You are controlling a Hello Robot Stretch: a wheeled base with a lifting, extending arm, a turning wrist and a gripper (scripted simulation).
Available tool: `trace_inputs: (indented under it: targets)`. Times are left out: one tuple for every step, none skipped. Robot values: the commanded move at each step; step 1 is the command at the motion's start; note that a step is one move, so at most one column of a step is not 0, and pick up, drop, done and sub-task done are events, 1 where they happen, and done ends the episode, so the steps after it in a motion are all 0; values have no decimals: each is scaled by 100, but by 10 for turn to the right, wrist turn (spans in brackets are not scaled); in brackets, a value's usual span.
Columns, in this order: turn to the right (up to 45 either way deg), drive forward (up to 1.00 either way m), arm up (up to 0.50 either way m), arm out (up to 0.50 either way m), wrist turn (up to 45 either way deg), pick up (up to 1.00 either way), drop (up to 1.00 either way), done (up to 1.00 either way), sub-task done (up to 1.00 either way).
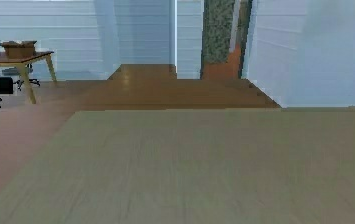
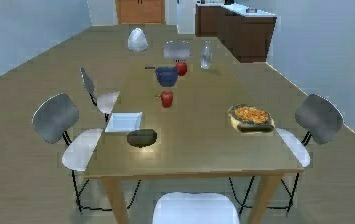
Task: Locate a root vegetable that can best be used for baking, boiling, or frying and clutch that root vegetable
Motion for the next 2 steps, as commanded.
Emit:
trace_inputs:
  targets:
    - [300, 0, 0, 0, 0, 0, 0, 0, 0]
    - [0, 30, 0, 0, 0, 0, 0, 0, 0]
